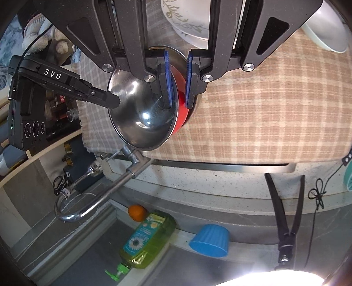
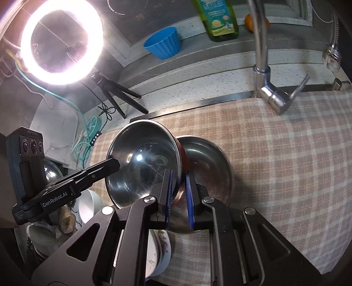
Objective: Organize plates and bowls
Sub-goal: 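Lift the red-bottomed bowl and lower it into the large steel bowl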
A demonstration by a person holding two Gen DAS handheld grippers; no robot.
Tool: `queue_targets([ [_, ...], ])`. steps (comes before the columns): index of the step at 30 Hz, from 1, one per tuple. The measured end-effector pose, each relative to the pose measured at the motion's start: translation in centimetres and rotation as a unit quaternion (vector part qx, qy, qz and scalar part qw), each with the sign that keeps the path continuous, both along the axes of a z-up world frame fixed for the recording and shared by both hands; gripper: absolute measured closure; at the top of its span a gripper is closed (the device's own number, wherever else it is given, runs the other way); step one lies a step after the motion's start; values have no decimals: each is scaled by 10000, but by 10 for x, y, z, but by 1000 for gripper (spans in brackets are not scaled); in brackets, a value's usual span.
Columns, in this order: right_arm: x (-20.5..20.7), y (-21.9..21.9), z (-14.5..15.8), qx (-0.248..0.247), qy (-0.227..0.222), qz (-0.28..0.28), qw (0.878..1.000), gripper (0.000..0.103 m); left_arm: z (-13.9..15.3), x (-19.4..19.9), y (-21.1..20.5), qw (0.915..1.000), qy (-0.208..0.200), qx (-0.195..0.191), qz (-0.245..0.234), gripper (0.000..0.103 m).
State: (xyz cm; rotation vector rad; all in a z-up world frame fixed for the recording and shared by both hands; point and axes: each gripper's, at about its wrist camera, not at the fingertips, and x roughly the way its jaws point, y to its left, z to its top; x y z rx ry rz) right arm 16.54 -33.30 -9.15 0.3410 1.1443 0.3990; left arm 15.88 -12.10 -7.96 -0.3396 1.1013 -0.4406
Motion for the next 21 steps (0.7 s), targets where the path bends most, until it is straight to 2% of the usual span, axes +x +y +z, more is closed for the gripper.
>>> queue_targets([
  [14,0,-14,-35,-293,279,-112,9991,91,-27,0,-30,9987,240,403,-222,93],
  [21,2,-11,-40,-418,335,-79,9985,91,-37,1,-34,9977,302,547,-270,94],
])
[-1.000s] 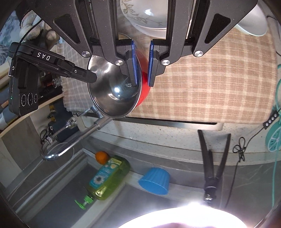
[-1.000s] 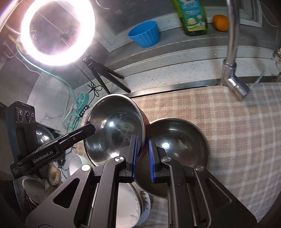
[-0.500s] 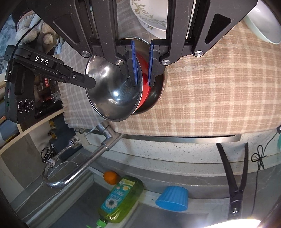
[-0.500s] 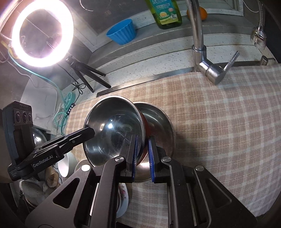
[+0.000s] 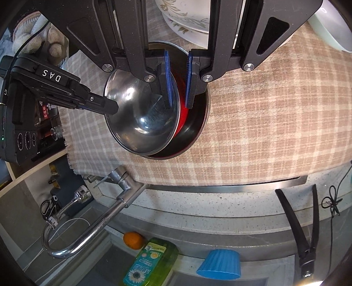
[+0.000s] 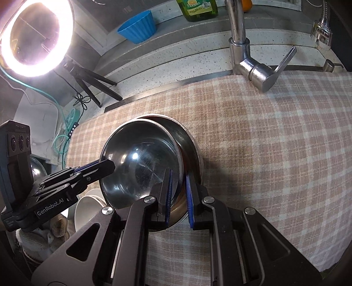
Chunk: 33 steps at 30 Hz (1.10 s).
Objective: Organize plates and bowls
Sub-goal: 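Lift the red-bottomed bowl and lower it into the large steel bowl, then open the right gripper and withdraw from the nested bowls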
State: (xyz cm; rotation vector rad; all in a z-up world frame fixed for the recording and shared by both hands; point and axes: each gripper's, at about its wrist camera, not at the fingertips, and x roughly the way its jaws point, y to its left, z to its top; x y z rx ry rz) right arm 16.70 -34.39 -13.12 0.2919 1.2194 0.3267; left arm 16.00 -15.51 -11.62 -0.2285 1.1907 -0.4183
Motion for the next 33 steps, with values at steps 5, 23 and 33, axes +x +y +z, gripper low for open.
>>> queue_targets([
  [5,3,3,-2,-73,29,32,10000,91,-3,2,0,10000,26,62,-8,94],
  [23,7,6,-2,-287,-96,50,9995,90,-6,8,-1,9999,8,158,-39,94],
  [33,4,3,14,-177,-332,6,9993,87,8,4,4,9998,-158,112,-57,89],
])
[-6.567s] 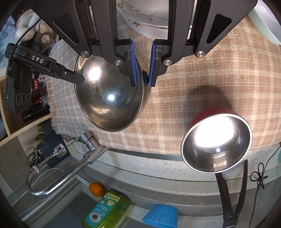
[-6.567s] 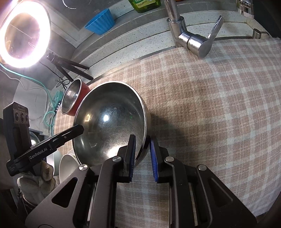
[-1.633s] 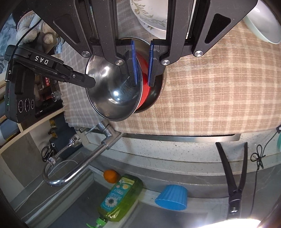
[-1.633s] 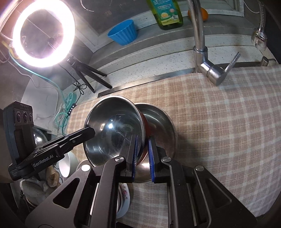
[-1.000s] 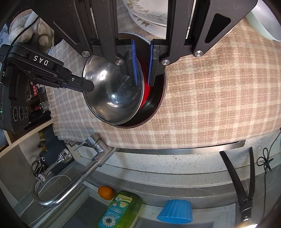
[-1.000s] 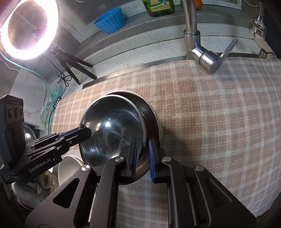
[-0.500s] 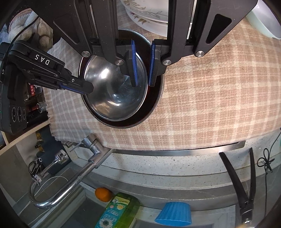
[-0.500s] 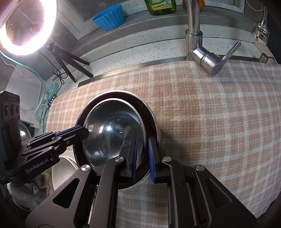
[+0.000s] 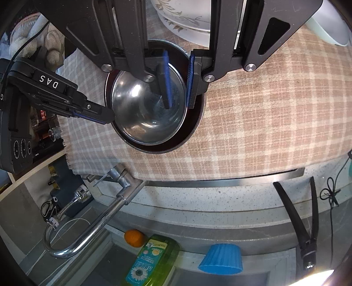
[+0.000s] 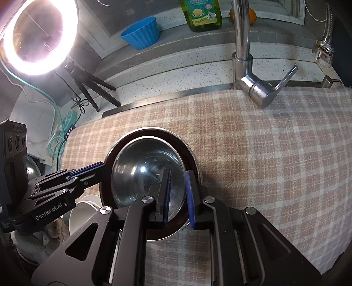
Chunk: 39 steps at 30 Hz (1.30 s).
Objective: Organize plates and bowls
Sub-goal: 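Open the right gripper and withdraw from the nested bowls, then move the right gripper toward the white bowl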
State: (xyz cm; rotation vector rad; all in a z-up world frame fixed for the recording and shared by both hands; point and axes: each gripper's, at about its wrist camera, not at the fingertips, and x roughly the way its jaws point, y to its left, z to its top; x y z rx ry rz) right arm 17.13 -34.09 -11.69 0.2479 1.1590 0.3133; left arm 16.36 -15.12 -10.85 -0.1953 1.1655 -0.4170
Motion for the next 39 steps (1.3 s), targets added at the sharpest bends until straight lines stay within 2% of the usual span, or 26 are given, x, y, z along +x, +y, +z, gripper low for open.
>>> queue_targets([
  [2,-2,0,7,76,-83,4,9999,68,5,-2,3,10000,-54,-24,29,89],
  [4,-5,2,13,117,-180,26,9998,54,9,-4,9,9999,-98,-62,68,89],
  [7,-10,7,24,134,-335,120,9993,48,15,-7,19,9997,-127,-125,154,88],
  [9,-13,12,30,193,-383,176,9989,42,19,-10,27,9995,-132,-202,213,72],
  [11,-16,19,35,263,-431,281,9983,37,23,-15,36,9992,-193,-222,286,65],
  [14,-24,31,43,249,-521,447,9973,36,29,-25,52,9985,-249,-222,431,55],
  [18,-30,48,50,309,-587,630,9958,30,35,-40,75,9972,-335,-207,640,55],
  [27,-40,101,62,366,-700,1228,9893,30,46,-77,131,9915,-516,-128,1186,55],
  [36,-47,154,60,499,-624,1784,9807,30,33,-119,201,9794,-359,-111,1982,55],
  [39,-49,176,56,489,-584,2000,9768,30,24,-133,223,9737,-264,-210,2253,55],
])
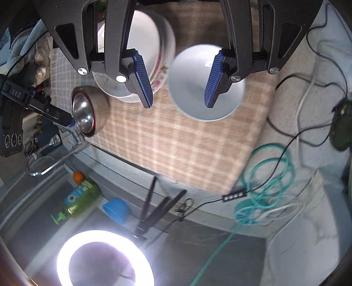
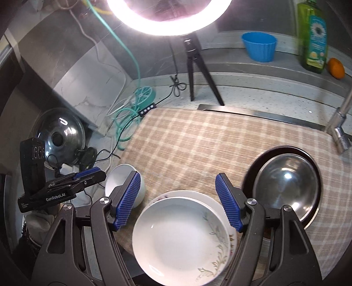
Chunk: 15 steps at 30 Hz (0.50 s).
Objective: Organize plates and bowls
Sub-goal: 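Move the right gripper toward the white bowl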
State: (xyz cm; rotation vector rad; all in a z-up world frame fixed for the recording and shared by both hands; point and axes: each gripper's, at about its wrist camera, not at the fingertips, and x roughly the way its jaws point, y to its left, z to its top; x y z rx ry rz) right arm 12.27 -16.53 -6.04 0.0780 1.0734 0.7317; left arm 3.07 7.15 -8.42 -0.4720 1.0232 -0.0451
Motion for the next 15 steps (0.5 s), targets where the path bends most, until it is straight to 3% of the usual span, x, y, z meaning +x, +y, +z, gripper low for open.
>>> queue_targets([
  [11,-3,64,-23,-173,169,629,9977,30,-27,-32,45,9980,217,-116,585,58],
  [15,-3,81,-40,-135,488,777,9957,32,-39,-37,52,9963,332,-324,724,62],
])
